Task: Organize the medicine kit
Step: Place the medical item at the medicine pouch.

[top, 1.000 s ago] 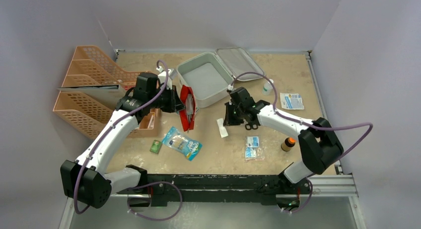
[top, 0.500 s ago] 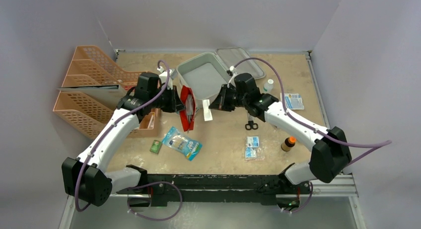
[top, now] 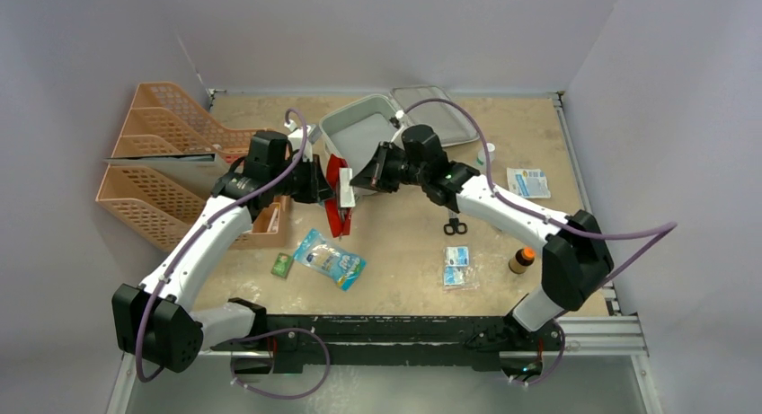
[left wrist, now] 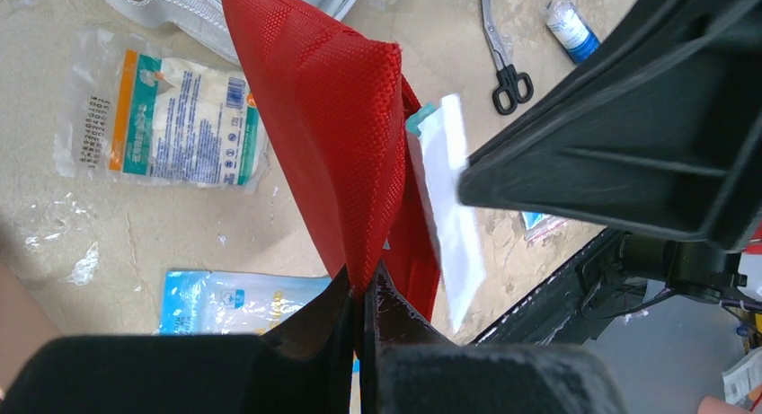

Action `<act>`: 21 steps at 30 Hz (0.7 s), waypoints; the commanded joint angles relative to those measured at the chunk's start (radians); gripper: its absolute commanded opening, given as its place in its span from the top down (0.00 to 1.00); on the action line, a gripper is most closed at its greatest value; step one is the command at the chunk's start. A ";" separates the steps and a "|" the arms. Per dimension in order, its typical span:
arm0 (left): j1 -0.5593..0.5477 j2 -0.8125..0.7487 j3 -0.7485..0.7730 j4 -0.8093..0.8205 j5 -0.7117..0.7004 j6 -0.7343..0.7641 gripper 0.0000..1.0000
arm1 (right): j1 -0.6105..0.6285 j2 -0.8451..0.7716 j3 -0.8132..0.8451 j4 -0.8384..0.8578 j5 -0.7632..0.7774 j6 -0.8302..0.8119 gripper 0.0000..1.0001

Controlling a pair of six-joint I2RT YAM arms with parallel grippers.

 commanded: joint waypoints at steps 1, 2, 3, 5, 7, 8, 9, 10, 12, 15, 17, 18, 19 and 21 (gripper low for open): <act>0.004 -0.008 0.005 0.040 0.037 -0.016 1.00 | 0.020 0.012 0.045 0.008 0.022 0.019 1.00; 0.004 -0.010 0.004 0.044 0.045 -0.016 1.00 | 0.021 0.013 0.048 -0.007 0.035 0.016 1.00; 0.004 -0.012 0.001 0.050 0.055 -0.017 1.00 | 0.023 0.013 0.052 -0.021 0.051 0.009 1.00; 0.004 -0.012 -0.005 0.068 0.087 -0.016 1.00 | 0.030 0.015 0.063 -0.053 0.094 -0.007 1.00; 0.004 -0.005 -0.006 0.078 0.122 -0.017 1.00 | 0.036 0.021 0.075 -0.098 0.133 -0.022 1.00; 0.004 0.001 -0.005 0.082 0.140 -0.017 1.00 | 0.039 0.024 0.081 -0.118 0.152 -0.024 1.00; 0.005 0.006 -0.004 0.085 0.155 -0.018 1.00 | 0.043 0.026 0.085 -0.131 0.166 -0.031 1.00; 0.004 0.009 -0.004 0.089 0.165 -0.019 1.00 | 0.046 0.027 0.089 -0.150 0.180 -0.040 1.00; 0.004 0.011 -0.005 0.089 0.160 -0.018 1.00 | 0.053 0.034 0.110 -0.207 0.214 -0.072 1.00; 0.004 0.012 -0.008 0.087 0.145 -0.013 1.00 | 0.068 0.046 0.152 -0.296 0.258 -0.122 1.00; 0.005 0.016 -0.007 0.086 0.142 -0.011 1.00 | 0.079 0.048 0.166 -0.338 0.292 -0.144 1.00; 0.004 0.019 -0.005 0.083 0.142 -0.012 1.00 | 0.083 0.051 0.173 -0.364 0.303 -0.150 1.00; 0.004 0.020 -0.002 0.082 0.141 -0.013 1.00 | 0.087 0.052 0.182 -0.383 0.318 -0.160 1.00; 0.004 0.021 -0.002 0.082 0.141 -0.014 1.00 | 0.098 0.060 0.207 -0.433 0.340 -0.180 1.00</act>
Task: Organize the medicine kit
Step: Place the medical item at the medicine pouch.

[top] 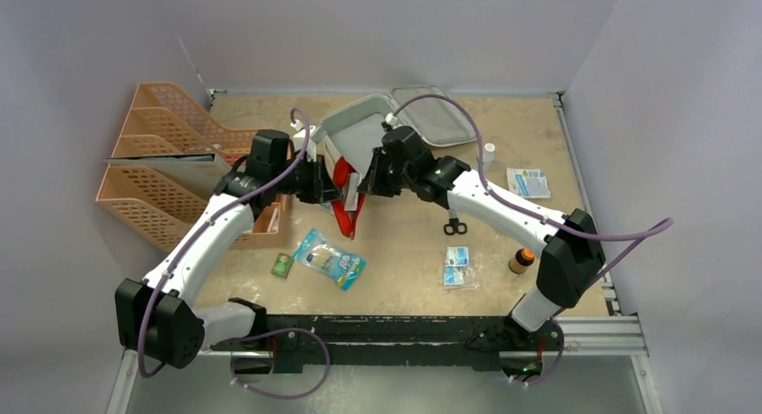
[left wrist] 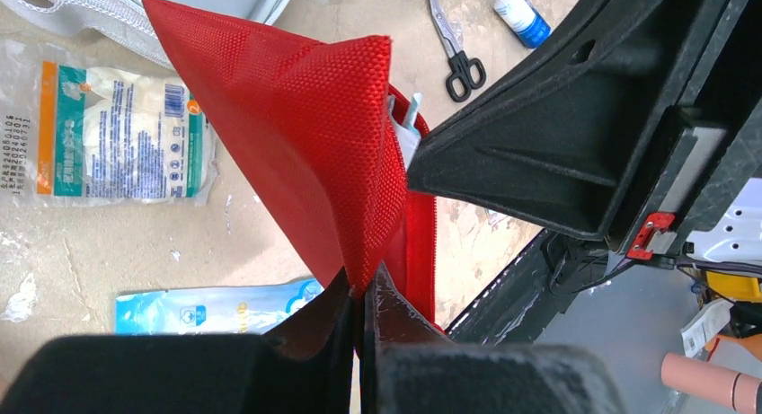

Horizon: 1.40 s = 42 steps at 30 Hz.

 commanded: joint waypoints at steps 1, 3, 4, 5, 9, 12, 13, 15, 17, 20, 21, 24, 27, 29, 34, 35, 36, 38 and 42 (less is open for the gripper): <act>0.004 0.002 0.003 0.042 0.025 -0.007 1.00 | 0.024 0.012 0.075 -0.146 0.094 -0.078 1.00; 0.004 0.001 0.002 0.041 0.026 -0.008 1.00 | 0.031 0.021 0.097 -0.172 0.091 -0.095 1.00; 0.004 0.000 0.003 0.040 0.027 -0.008 1.00 | 0.033 0.028 0.112 -0.194 0.087 -0.101 1.00; 0.004 -0.001 0.001 0.041 0.027 -0.010 1.00 | 0.034 0.030 0.125 -0.212 0.087 -0.107 1.00; 0.004 0.008 0.002 0.046 0.038 -0.019 1.00 | 0.034 0.001 0.126 -0.238 0.093 -0.118 0.97; 0.004 0.013 0.002 0.045 0.043 -0.019 1.00 | 0.034 -0.032 0.116 -0.241 0.097 -0.118 0.90; 0.004 0.013 0.002 0.045 0.043 -0.019 1.00 | 0.034 -0.038 0.116 -0.244 0.095 -0.118 0.89; 0.004 0.012 0.002 0.046 0.043 -0.019 1.00 | 0.034 -0.046 0.119 -0.239 0.078 -0.125 0.88; 0.004 0.014 0.002 0.045 0.045 -0.019 1.00 | 0.033 -0.051 0.117 -0.207 0.061 -0.144 0.86; 0.004 0.013 0.003 0.048 0.050 -0.018 1.00 | 0.034 -0.053 0.106 -0.154 0.006 -0.146 0.86; 0.004 0.013 0.003 0.047 0.050 -0.017 1.00 | 0.034 -0.049 0.107 -0.139 -0.004 -0.142 0.85; 0.004 0.007 0.002 0.050 0.052 -0.016 1.00 | 0.034 -0.025 0.114 -0.098 -0.032 -0.128 0.86; 0.004 0.006 0.001 0.049 0.052 -0.016 1.00 | 0.033 0.000 0.127 -0.085 -0.050 -0.121 0.86; 0.004 0.005 0.001 0.047 0.046 -0.015 1.00 | 0.034 0.008 0.134 -0.087 -0.061 -0.132 0.85; 0.004 0.001 0.000 0.039 0.026 -0.017 1.00 | 0.034 -0.065 0.112 -0.089 -0.097 -0.257 0.80; 0.003 0.003 -0.001 0.041 0.032 -0.021 1.00 | 0.034 -0.097 0.093 -0.077 -0.110 -0.289 0.78; 0.002 0.006 -0.002 0.046 0.045 -0.028 1.00 | 0.034 -0.127 0.073 -0.075 -0.121 -0.315 0.76; 0.001 0.017 0.003 0.056 0.092 -0.033 1.00 | 0.034 -0.174 0.052 -0.106 -0.115 -0.356 0.74; 0.001 0.044 0.022 0.060 0.216 -0.028 1.00 | 0.031 -0.235 0.044 -0.174 -0.056 -0.437 0.64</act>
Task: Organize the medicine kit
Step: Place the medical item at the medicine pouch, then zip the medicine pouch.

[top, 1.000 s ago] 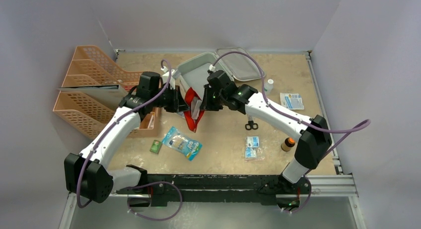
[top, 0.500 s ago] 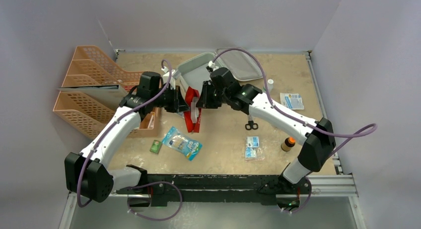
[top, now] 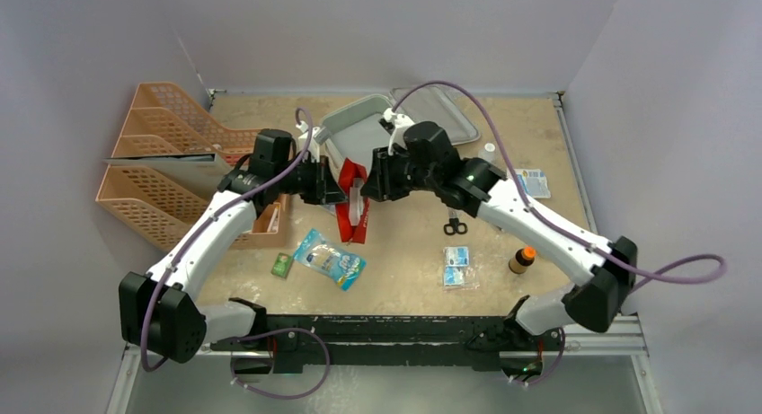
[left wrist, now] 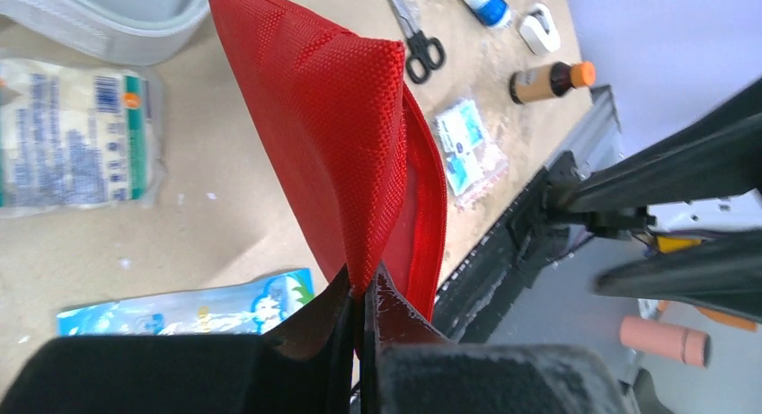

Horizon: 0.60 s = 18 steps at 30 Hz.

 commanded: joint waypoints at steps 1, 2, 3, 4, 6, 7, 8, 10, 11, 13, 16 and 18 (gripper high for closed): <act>0.000 0.025 0.024 0.060 0.175 -0.016 1.00 | 0.000 -0.091 0.011 -0.054 0.038 -0.145 0.60; -0.001 0.026 0.023 0.070 0.205 -0.029 1.00 | -0.001 -0.094 0.036 -0.071 0.047 -0.156 0.56; -0.004 0.025 0.021 0.086 0.235 -0.034 1.00 | -0.004 -0.098 0.051 -0.082 0.049 -0.165 0.52; -0.010 0.022 0.017 0.100 0.260 -0.037 1.00 | -0.006 -0.102 0.066 -0.084 0.037 -0.178 0.48; -0.022 0.016 0.014 0.123 0.307 -0.032 1.00 | -0.020 -0.108 0.092 -0.084 -0.005 -0.193 0.37; -0.031 0.017 0.014 0.128 0.332 -0.029 1.00 | -0.035 -0.110 0.102 -0.081 -0.046 -0.193 0.33; -0.041 0.019 0.014 0.142 0.369 -0.029 1.00 | -0.063 -0.111 0.107 -0.074 -0.102 -0.187 0.31; -0.062 0.021 0.009 0.177 0.437 -0.044 1.00 | -0.127 -0.116 0.102 -0.045 -0.254 -0.158 0.29; -0.075 0.017 0.004 0.197 0.460 -0.052 1.00 | -0.156 -0.122 0.091 -0.018 -0.322 -0.144 0.28; -0.101 0.006 -0.005 0.224 0.480 -0.057 1.00 | -0.190 -0.131 0.075 0.020 -0.421 -0.145 0.28; -0.128 -0.006 -0.007 0.247 0.498 -0.057 1.00 | -0.193 -0.124 0.086 -0.013 -0.446 -0.193 0.28; -0.137 -0.012 -0.003 0.257 0.511 -0.057 1.00 | -0.193 -0.117 0.094 -0.029 -0.452 -0.210 0.28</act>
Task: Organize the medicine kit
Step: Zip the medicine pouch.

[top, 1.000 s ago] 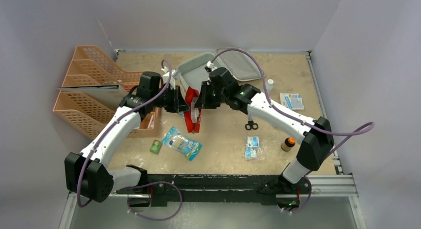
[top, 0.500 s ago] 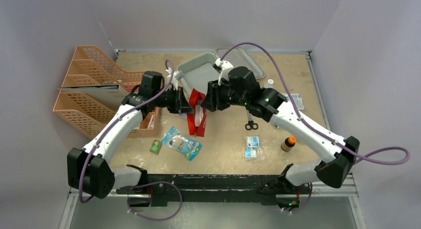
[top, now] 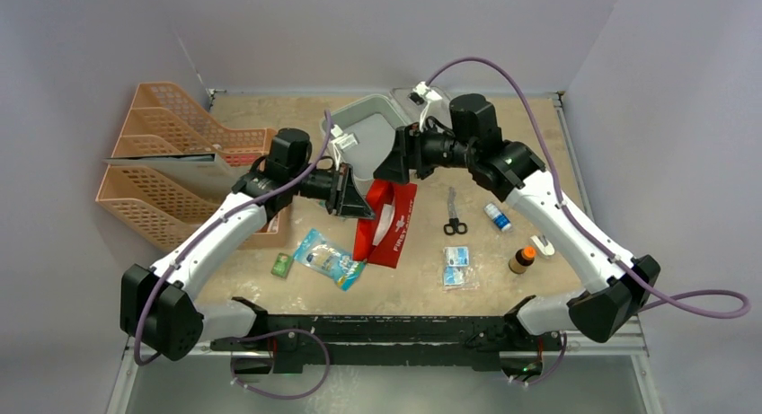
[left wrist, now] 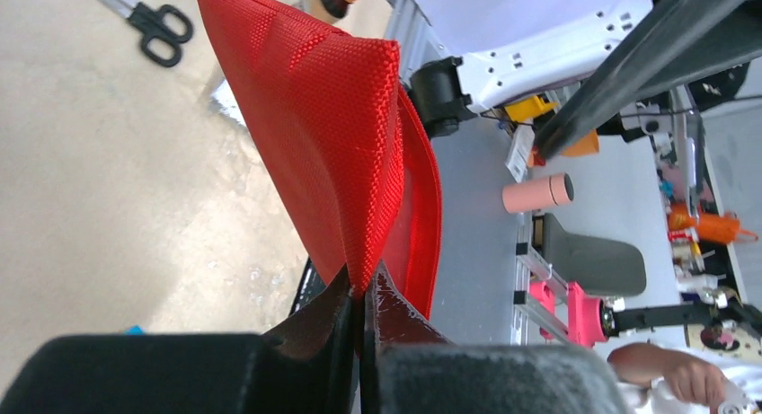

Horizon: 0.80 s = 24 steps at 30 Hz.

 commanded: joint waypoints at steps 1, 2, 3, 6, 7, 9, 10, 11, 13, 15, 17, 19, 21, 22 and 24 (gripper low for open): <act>-0.023 -0.041 0.000 0.092 0.098 -0.010 1.00 | 0.011 -0.015 0.032 0.003 -0.146 -0.059 0.28; -0.026 -0.042 0.002 0.093 0.104 -0.008 1.00 | 0.011 -0.013 0.030 0.014 -0.169 -0.062 0.29; -0.029 -0.044 0.004 0.096 0.108 -0.008 1.00 | 0.011 -0.009 0.028 0.020 -0.190 -0.062 0.29; -0.033 -0.049 0.005 0.094 0.114 -0.007 1.00 | 0.011 -0.001 0.027 0.022 -0.237 -0.061 0.34; -0.033 -0.051 0.005 0.091 0.114 -0.005 1.00 | 0.011 -0.003 0.014 0.030 -0.247 -0.059 0.37; -0.034 -0.054 0.010 0.067 0.112 0.013 1.00 | 0.010 -0.011 -0.008 0.053 -0.255 -0.046 0.50; -0.035 -0.060 0.014 0.055 0.109 0.022 1.00 | 0.008 -0.016 -0.014 0.061 -0.249 -0.038 0.58; -0.035 -0.065 0.016 0.047 0.099 0.026 1.00 | 0.007 -0.020 -0.019 0.064 -0.239 -0.033 0.66; -0.035 -0.078 0.028 0.042 0.080 0.018 1.00 | 0.002 -0.027 -0.027 0.067 -0.202 -0.017 0.78; -0.035 -0.092 0.052 0.037 0.073 0.002 1.00 | -0.007 -0.036 -0.035 0.089 -0.193 0.008 0.89; -0.034 -0.109 0.079 0.013 0.054 0.007 1.00 | -0.013 -0.043 -0.037 0.103 -0.197 0.024 0.98; -0.034 -0.124 0.097 -0.001 0.027 0.013 1.00 | -0.017 -0.050 -0.036 0.108 -0.187 0.036 1.00; -0.033 -0.132 0.109 -0.018 -0.003 0.015 1.00 | -0.026 -0.060 -0.042 0.121 -0.171 0.058 1.00; -0.033 -0.135 0.118 -0.040 -0.022 0.024 0.96 | -0.035 -0.067 -0.047 0.133 -0.163 0.079 1.00; -0.032 -0.145 0.131 -0.078 -0.066 0.042 0.87 | -0.067 -0.086 -0.064 0.179 -0.178 0.136 1.00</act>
